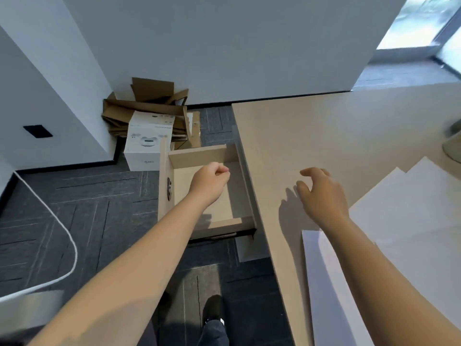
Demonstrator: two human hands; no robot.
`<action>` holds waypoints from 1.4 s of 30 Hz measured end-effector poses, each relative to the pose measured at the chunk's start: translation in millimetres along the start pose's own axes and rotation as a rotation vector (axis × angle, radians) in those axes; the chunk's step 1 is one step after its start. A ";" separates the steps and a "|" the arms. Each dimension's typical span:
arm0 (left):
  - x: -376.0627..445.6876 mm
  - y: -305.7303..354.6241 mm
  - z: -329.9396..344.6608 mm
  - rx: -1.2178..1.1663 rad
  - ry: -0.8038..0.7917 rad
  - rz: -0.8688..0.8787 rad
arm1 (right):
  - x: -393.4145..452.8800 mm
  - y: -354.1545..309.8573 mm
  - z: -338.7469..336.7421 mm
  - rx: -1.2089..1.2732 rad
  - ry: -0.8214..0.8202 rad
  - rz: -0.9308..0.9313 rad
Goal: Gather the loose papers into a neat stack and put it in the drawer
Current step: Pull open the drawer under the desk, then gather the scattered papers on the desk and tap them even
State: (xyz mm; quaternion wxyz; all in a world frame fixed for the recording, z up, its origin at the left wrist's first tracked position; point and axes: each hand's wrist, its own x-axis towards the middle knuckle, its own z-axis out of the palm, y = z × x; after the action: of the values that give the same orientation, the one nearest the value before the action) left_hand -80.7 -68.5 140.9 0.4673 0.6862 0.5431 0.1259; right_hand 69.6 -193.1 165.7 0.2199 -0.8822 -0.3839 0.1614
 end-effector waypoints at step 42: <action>-76.5 148.4 278.3 0.389 -0.779 0.374 | -167.5 251.3 -87.6 0.198 0.451 1.354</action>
State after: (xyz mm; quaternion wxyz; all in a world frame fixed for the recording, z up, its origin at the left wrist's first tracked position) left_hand 172.8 -271.0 134.1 0.4682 0.8432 0.2079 -0.1631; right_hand 152.2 -494.5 131.0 0.2243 -0.9144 0.3185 0.1104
